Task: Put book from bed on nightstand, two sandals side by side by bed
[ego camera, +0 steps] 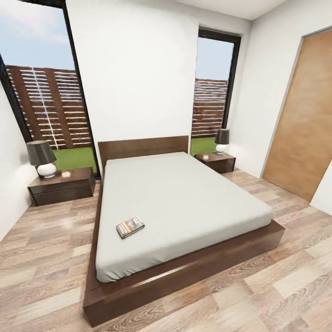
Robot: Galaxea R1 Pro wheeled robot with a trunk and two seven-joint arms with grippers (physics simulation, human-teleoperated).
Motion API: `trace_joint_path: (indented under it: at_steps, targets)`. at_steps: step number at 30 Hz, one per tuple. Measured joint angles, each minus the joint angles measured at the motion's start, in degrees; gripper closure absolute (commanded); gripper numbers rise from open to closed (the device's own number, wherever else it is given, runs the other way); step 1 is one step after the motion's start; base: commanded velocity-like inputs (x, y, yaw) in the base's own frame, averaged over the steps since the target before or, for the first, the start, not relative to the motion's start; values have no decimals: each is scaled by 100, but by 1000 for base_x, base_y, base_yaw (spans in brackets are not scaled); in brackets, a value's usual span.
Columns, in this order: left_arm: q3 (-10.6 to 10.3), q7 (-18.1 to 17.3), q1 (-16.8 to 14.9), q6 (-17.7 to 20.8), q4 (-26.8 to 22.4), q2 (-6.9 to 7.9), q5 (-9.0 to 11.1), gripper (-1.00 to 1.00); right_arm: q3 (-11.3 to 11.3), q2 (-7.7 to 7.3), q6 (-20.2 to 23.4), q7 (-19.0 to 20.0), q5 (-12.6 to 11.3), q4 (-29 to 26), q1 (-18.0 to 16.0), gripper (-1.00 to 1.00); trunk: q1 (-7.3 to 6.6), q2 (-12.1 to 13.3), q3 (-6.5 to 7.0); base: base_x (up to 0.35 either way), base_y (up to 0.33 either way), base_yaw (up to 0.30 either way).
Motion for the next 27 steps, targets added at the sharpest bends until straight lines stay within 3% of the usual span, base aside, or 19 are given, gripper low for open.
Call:
trace_joint_path:
  at_steps: [8, 27]
  targets:
    - [-119, 5, 0, 2, 0, 0, 0, -100, 0, 0, -1, -3, 0, 0, 0, -100, 0, 0, 0, 0, 0, 293]
    - [-133, 3, 0, 1, 0, 0, 0, -100, 8, 0, 1, -1, 0, 0, 0, -100, 0, 0, 0, 0, 0, 293]
